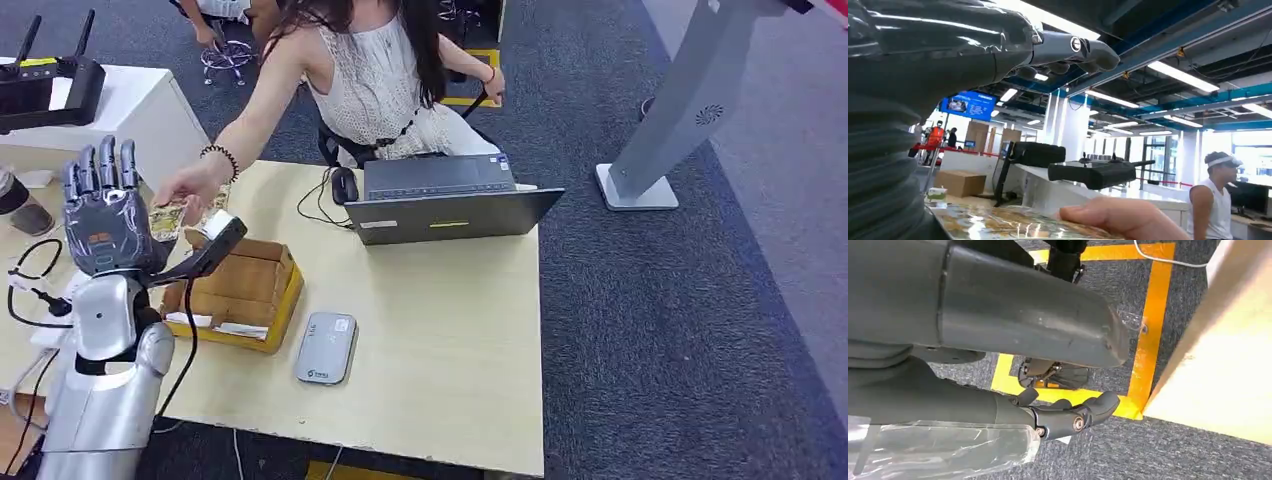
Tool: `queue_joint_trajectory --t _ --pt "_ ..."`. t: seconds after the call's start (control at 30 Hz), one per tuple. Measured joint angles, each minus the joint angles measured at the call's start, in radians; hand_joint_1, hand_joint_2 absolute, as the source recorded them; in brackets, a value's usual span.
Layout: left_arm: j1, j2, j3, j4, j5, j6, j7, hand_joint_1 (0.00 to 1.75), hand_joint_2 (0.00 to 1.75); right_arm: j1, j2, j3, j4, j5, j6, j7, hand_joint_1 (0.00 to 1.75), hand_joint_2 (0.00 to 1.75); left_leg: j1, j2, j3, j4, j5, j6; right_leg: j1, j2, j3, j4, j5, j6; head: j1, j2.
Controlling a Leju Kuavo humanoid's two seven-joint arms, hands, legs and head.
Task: Pass the card to the sensor for recognition and then transmit it.
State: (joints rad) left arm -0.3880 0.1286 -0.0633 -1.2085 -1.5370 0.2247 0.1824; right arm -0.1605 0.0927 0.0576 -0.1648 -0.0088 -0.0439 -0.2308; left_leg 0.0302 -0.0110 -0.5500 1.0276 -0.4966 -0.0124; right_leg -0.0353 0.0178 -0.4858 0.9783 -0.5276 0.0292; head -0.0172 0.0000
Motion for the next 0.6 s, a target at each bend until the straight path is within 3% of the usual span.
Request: queue_joint_trajectory --t 0.07,0.1,0.6 --pt "0.0 0.004 -0.005 0.0 0.0 0.0 0.004 0.0 1.75 -0.002 0.0 0.0 -0.001 0.0 0.0 0.0 0.0 0.0 0.0 0.0 0.0 0.0 0.0 0.0 0.0 0.0 0.0 0.0 0.0 0.0 0.0 0.0" --pt "0.0 0.007 -0.01 0.0 0.0 0.0 0.004 1.75 1.75 -0.003 0.0 0.0 -0.002 0.0 0.0 0.0 0.0 0.0 0.0 0.0 0.0 0.0 0.0 0.0 0.0 0.0 0.0 0.0 0.0 0.0 0.0 0.0" --pt "0.015 0.007 -0.01 -0.007 0.0 -0.004 -0.043 1.75 1.75 -0.01 -0.001 0.0 -0.003 0.0 -0.014 0.021 0.0 0.0 0.0 0.0 -0.001 0.0 0.0 0.0 0.0 0.0 -0.001 0.0 0.0 0.0 0.0 0.0"
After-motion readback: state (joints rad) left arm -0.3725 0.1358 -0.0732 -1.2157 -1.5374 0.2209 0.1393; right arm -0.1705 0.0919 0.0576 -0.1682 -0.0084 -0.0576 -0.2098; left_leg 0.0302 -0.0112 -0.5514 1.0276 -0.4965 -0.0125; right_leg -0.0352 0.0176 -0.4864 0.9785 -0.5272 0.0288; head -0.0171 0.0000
